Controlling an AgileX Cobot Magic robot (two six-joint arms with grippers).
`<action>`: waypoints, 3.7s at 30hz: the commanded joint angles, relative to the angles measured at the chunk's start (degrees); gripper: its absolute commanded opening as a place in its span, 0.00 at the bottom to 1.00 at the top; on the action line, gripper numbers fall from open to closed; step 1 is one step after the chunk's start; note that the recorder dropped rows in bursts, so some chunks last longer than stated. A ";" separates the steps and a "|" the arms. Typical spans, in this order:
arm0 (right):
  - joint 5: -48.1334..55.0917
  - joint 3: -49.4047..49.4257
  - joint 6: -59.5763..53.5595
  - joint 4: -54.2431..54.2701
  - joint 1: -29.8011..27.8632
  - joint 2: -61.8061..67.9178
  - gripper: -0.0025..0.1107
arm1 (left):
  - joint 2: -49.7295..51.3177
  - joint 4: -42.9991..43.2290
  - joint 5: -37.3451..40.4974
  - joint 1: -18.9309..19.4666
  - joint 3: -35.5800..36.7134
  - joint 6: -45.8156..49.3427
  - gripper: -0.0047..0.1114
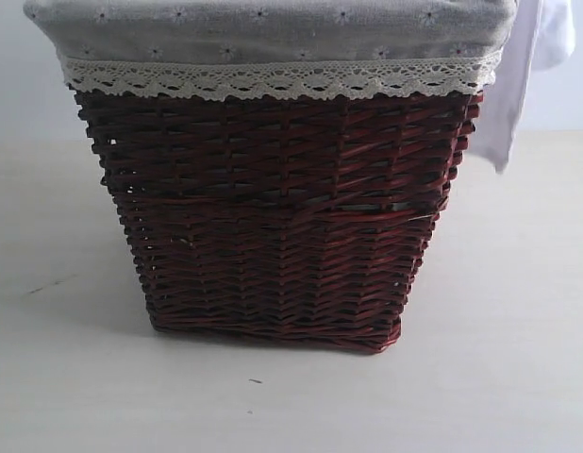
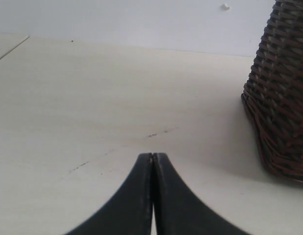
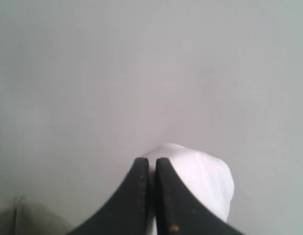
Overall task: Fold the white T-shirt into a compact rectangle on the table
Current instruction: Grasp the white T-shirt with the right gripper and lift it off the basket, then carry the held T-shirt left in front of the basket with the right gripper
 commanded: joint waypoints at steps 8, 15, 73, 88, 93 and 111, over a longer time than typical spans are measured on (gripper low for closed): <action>0.10 -19.99 3.40 1.54 -0.17 -5.20 0.02 | -0.37 0.11 -0.58 0.23 -0.07 0.12 0.04; 0.72 -29.11 9.53 1.54 -0.17 -8.45 0.02 | -0.37 0.11 -0.58 0.23 -0.07 0.12 0.04; -2.61 49.63 -7.01 4.03 19.35 -15.08 0.02 | -0.37 0.11 -0.58 0.23 -0.07 0.12 0.04; 6.00 31.83 -46.52 45.22 19.51 13.56 0.02 | -0.37 0.11 -0.58 0.23 -0.07 0.12 0.04; 6.55 24.41 -50.18 51.90 19.51 19.11 0.02 | -0.37 0.11 -0.58 0.23 -0.07 0.12 0.04; -8.21 29.29 -34.17 32.71 25.47 18.35 0.02 | -0.37 0.11 -0.58 0.23 -0.07 0.12 0.04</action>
